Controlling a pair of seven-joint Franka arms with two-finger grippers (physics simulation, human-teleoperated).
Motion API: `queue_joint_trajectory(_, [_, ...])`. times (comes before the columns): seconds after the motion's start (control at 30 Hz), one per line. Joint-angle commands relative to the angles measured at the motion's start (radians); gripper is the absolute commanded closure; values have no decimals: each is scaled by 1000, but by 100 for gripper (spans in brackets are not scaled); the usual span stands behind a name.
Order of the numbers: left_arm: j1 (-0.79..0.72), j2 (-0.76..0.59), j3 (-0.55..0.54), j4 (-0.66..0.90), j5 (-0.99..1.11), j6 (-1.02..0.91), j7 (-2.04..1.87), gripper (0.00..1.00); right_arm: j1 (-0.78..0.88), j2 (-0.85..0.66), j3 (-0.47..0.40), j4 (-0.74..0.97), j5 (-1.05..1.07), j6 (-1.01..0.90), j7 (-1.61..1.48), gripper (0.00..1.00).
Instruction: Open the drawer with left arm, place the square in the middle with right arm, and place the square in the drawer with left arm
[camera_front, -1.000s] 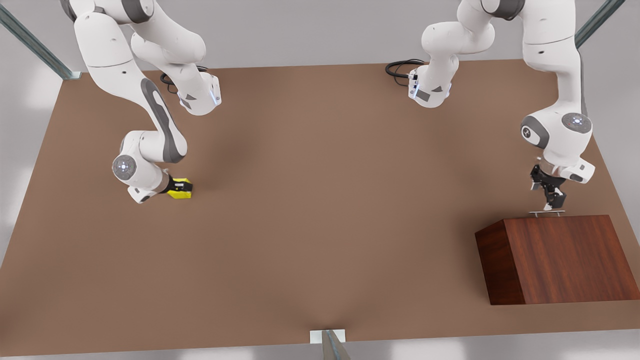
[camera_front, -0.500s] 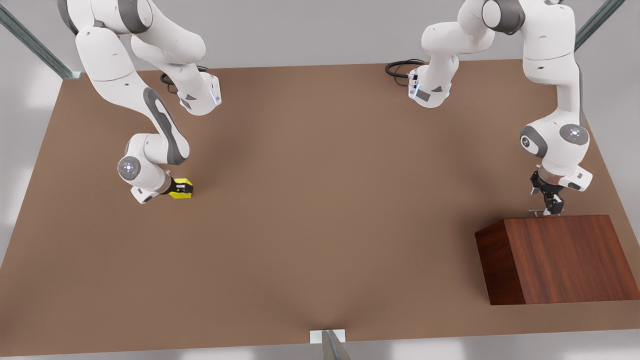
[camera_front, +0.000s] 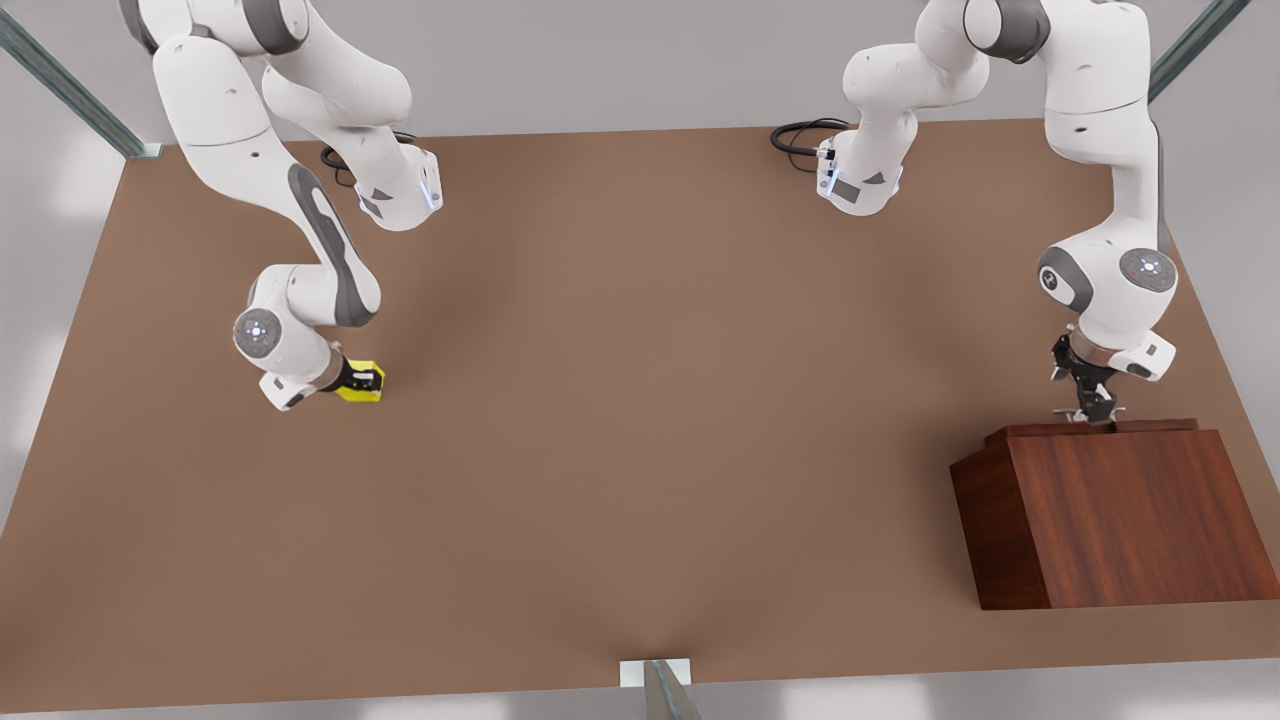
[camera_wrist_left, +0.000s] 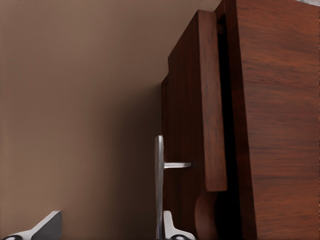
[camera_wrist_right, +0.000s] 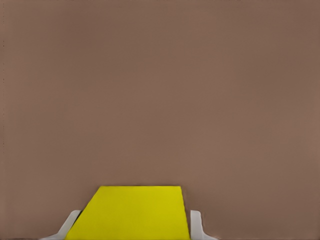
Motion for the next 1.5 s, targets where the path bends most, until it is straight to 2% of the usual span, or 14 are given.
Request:
queue_joint_trajectory(0.0, [0,-2,0,-2,5,0,2,0,-2,-3,0,5,-6,-8,10,44])
queue_joint_trajectory(0.1, [11,-3,3,-2,6,-5,11,0,0,-3,4,8,-5,-8,30,37])
queue_joint_trajectory(0.33, [15,-29,6,-2,20,-29,22,0,98,21,59,91,4,-58,284,37])
queue_joint_trajectory(0.5, [15,-32,6,-2,20,-42,25,0,325,187,86,485,21,-267,737,37])
queue_joint_trajectory(0.63, [23,-46,8,-17,22,-55,26,0,464,373,132,777,40,-313,1105,36])
queue_joint_trajectory(0.7, [25,-61,11,-23,22,-72,28,0,550,478,132,954,83,-314,1220,36])
queue_joint_trajectory(0.8, [25,-86,20,-37,39,-77,26,0,733,758,113,1393,98,-320,1424,36])
queue_joint_trajectory(0.9, [25,-87,21,-52,42,-78,26,0,817,891,109,1513,98,-172,1472,34])
queue_joint_trajectory(1.0, [26,-89,28,-60,42,-80,26,0,823,940,109,1513,98,-60,1493,0])
queue_joint_trajectory(1.23, [25,-127,38,-74,42,-134,26,0,813,862,105,1481,98,-165,1492,0])
queue_joint_trajectory(1.27, [25,-132,38,-80,42,-138,26,0,793,763,92,1398,103,-190,1486,0])
queue_joint_trajectory(1.37, [23,-143,38,-89,42,-144,26,0,626,217,78,846,90,-190,1245,0])
queue_joint_trajectory(1.4, [23,-158,38,-100,42,-155,26,0,523,95,78,743,90,-214,1040,0])
queue_joint_trajectory(1.47, [23,-169,41,-111,42,-157,26,0,281,-11,78,723,90,-507,481,0])
